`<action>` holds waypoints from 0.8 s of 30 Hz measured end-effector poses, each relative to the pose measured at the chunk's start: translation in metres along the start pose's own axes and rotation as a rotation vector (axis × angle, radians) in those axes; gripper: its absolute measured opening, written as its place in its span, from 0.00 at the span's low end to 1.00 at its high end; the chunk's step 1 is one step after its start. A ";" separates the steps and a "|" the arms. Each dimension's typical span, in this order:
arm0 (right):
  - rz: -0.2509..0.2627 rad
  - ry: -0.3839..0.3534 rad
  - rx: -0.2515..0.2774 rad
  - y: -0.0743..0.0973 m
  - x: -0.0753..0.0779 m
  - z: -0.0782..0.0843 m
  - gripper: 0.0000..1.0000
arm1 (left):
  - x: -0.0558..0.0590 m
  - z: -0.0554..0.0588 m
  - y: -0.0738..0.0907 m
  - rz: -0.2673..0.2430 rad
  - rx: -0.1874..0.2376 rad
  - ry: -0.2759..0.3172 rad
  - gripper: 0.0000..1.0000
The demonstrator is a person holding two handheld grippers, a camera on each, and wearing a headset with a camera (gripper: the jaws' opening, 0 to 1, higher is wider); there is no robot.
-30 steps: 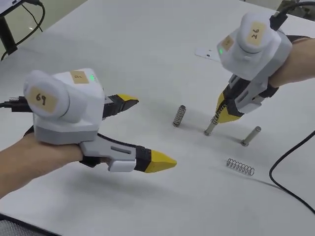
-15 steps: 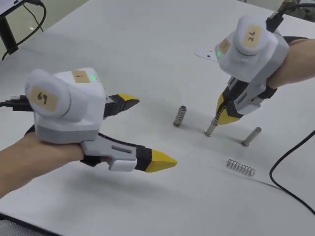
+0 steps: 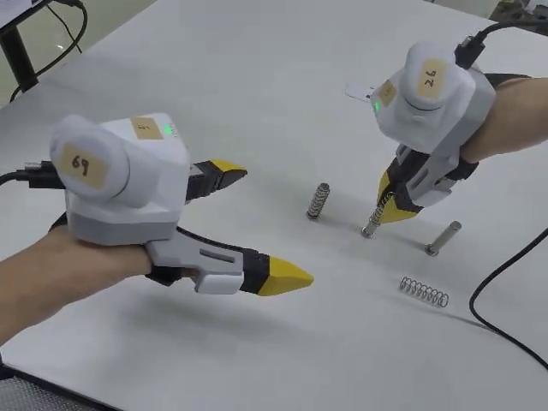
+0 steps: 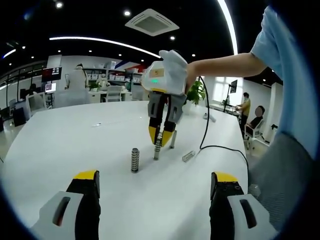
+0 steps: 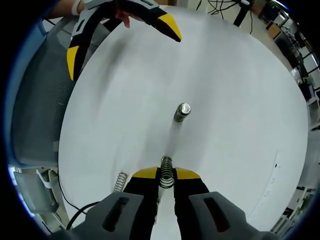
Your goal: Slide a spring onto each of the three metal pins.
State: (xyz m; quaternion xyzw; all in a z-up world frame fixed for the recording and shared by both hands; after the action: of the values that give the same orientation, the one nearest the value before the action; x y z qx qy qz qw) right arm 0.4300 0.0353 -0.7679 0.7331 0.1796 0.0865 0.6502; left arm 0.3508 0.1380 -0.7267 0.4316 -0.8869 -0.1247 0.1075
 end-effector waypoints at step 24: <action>-0.013 -0.014 -0.011 -0.016 0.002 0.001 0.08 | -0.002 0.000 0.000 -0.002 0.000 0.002 0.89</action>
State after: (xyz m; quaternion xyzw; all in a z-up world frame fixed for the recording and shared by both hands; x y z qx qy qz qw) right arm 0.4303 0.0366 -0.7844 0.7290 0.1794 0.0781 0.6560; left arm 0.3522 0.1392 -0.7271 0.4325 -0.8864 -0.1245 0.1085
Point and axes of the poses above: the centre of the closed fingertips' face, and the gripper's own axes: y roughly backward along the fingers, x roughly to its right, z roughly out of its underside, the point moved 1 cm from there along y, roughly backward along the fingers, and after that the axes turned 6 degrees about -z, right-handed, at the moved point
